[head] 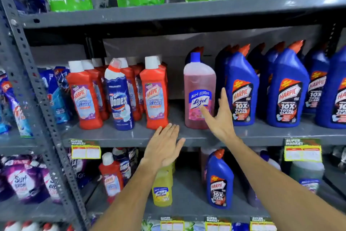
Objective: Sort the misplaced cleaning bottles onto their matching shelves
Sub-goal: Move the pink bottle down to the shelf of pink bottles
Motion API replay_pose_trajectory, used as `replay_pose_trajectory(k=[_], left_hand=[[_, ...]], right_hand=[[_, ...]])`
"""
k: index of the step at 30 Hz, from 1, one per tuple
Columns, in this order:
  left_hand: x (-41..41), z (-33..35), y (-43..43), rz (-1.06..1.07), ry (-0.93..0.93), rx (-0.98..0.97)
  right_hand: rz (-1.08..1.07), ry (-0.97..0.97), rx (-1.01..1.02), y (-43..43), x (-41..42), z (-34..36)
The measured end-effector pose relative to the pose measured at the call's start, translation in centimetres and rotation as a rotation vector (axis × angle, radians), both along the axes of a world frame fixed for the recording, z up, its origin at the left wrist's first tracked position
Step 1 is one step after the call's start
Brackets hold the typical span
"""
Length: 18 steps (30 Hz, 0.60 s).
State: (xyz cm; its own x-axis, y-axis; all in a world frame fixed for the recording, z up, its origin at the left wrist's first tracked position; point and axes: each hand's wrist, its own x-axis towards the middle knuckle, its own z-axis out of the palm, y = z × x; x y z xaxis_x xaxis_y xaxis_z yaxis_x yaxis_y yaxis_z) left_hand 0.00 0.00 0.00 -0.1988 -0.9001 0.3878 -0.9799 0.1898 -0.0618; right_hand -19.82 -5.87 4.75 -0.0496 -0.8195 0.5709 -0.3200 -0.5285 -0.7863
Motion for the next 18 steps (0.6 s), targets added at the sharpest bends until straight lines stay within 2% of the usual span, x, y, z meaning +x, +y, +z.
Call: replay_pose_trajectory(k=[4, 18], left_hand=[[-0.1, -0.1, -0.3, -0.02, 0.042, -0.053], [0.0, -0.3, -0.3, -0.002, 0.068, -0.058]], right_hand=[[0.017, -0.067, 0.077, -1.4, 0.9, -0.2], [0.132, -0.236, 0.056, -3.6, 1.0, 1.9]])
